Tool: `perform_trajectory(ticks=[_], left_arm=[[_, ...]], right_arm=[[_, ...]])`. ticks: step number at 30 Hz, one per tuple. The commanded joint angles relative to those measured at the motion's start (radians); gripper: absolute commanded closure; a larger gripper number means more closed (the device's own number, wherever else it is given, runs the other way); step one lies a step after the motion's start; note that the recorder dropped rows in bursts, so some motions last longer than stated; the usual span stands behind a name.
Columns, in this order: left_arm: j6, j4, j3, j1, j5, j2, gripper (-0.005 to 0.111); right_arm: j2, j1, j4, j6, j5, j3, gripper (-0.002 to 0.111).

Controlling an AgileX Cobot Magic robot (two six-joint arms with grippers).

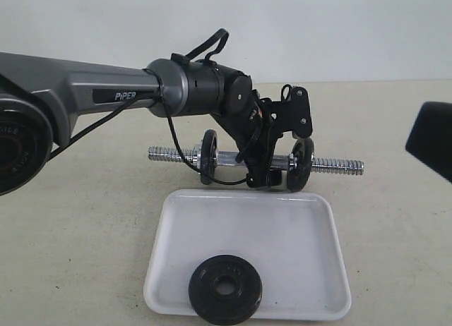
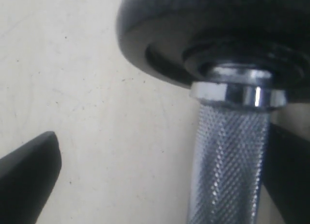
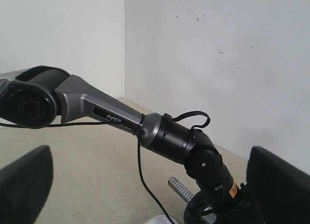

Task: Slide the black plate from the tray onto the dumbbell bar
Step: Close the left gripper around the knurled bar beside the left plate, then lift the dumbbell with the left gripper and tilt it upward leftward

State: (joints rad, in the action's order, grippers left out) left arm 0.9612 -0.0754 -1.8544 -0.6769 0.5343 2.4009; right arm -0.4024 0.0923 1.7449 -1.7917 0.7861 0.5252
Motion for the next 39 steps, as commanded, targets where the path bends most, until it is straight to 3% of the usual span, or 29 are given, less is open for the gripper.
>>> perform_trajectory(ticks=[1,17,19,24,27,31,39], left_arm=[[-0.005,-0.013,0.006,-0.010,0.016,0.030,0.001],[-0.005,-0.018,0.006,-0.010,0.005,0.030,0.002],[-0.005,-0.034,0.006,-0.010,0.010,0.030,0.014],[-0.005,-0.072,0.006,-0.010,0.020,0.030,0.072],[-0.005,-0.074,0.006,-0.010,0.020,0.030,0.089],[-0.005,-0.074,0.006,-0.010,0.018,0.030,0.102],[-0.005,-0.074,0.006,-0.010,0.009,0.030,0.102]], right_arm=[[-0.004,-0.003,-0.001,-0.004,0.003,-0.004,0.004],[-0.004,-0.003,-0.001,-0.004,0.003,-0.004,0.004],[-0.004,-0.003,-0.001,-0.004,0.003,-0.004,0.004],[-0.004,-0.003,-0.001,-0.004,0.003,-0.004,0.004],[-0.004,-0.003,-0.001,-0.004,0.003,-0.004,0.004],[-0.004,-0.003,-0.001,-0.004,0.003,-0.004,0.004],[-0.004,-0.003,-0.001,-0.004,0.011,-0.004,0.004]])
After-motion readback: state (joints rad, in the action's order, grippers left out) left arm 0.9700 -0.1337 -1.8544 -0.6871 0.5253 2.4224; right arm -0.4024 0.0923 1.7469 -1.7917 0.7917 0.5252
